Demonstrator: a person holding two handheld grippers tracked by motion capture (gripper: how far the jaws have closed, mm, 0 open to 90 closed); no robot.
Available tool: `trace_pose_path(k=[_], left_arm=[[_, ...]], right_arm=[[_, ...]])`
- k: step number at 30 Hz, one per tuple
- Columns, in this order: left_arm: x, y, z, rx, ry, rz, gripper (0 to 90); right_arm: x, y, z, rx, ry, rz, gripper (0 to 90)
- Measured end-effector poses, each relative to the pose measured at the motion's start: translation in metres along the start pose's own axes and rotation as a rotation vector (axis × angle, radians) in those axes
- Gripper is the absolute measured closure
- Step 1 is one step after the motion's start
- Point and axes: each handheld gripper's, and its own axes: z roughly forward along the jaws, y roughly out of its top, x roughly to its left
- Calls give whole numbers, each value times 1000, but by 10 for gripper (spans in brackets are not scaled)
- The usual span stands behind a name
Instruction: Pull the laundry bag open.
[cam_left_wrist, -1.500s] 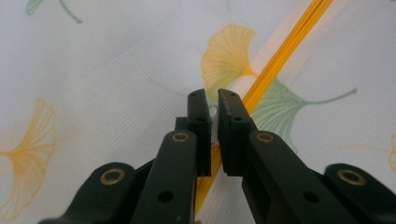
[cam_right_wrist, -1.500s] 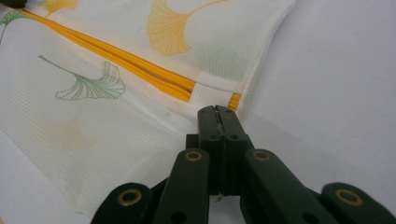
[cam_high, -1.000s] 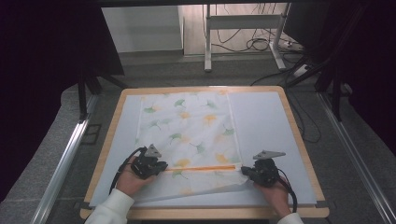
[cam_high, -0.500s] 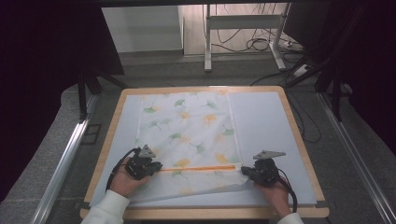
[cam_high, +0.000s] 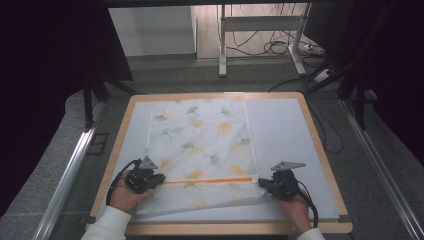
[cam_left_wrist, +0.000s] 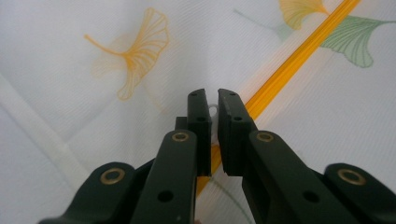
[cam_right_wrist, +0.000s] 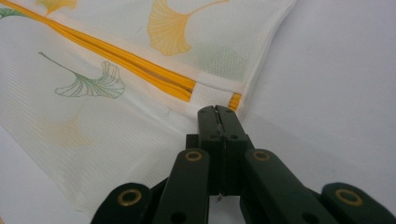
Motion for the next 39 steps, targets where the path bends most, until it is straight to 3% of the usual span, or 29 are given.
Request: trace_pose_path(k=[16, 26, 39], left_arm=[[3, -2, -2, 0, 2, -10, 852], [14, -12, -8, -4, 7, -42, 852], [14, -15, -11, 1, 20, -44, 852]], right_arm=[[0, 0, 0, -1, 2, -5, 898], [0, 0, 0, 1, 0, -2, 898], [0, 0, 0, 3, 0, -3, 898]])
